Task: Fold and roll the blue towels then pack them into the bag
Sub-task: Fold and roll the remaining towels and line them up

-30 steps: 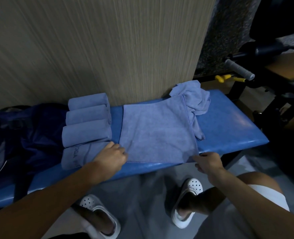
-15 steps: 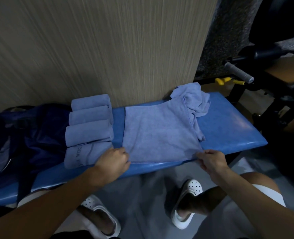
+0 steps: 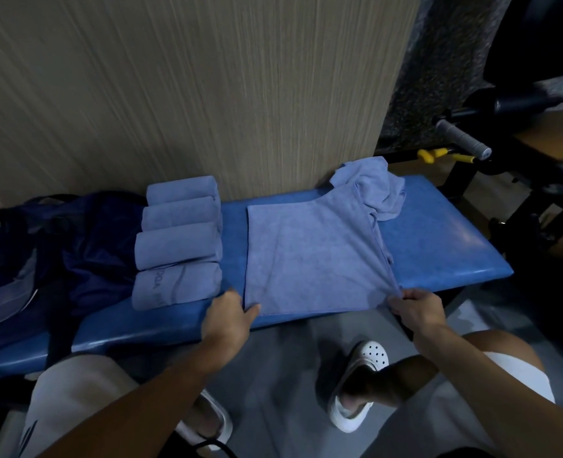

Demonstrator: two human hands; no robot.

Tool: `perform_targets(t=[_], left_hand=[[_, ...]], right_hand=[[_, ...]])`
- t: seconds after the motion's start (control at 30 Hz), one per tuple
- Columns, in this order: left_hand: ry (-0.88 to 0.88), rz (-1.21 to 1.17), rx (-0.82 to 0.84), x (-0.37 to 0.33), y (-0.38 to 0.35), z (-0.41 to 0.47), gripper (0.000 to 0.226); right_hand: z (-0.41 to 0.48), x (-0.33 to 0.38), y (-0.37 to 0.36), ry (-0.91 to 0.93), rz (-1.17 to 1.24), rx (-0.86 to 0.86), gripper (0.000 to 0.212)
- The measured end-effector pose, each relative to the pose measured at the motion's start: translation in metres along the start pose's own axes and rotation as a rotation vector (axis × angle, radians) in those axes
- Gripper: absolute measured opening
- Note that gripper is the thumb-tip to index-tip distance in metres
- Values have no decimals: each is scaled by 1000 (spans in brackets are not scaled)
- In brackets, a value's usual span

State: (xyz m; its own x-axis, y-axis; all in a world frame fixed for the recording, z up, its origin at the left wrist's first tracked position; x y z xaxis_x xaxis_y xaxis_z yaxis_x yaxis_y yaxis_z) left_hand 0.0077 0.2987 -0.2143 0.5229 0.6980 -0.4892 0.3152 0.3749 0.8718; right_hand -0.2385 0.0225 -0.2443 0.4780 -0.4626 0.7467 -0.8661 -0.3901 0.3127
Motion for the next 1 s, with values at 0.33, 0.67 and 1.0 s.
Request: perform_targets(t=[0.33, 0.67, 1.0], left_hand=[[155, -229, 45, 8, -11, 8, 44], [189, -1121, -341, -40, 60, 31, 8], [45, -1310, -520, -91, 179, 68, 13]], right_hand=[[-1, 3, -5, -42, 102, 132, 16], [-42, 104, -3, 189, 373, 284, 17], [-88, 222, -2, 304, 655, 398, 12]])
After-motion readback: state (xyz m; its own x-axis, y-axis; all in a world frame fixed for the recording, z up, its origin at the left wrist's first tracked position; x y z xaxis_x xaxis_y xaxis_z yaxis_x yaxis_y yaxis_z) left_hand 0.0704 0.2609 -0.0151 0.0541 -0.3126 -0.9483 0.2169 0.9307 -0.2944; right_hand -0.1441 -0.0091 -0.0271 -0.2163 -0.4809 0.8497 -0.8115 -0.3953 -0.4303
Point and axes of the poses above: each hand's wrist, its own z-axis towards the middle knuckle, its own y-axis out of the back of the hand, x = y × z, the point moved 7 cm from there along z, towards the middle knuckle, and after that the axes turned 15 degrees about -y, right-handed, at the moved point
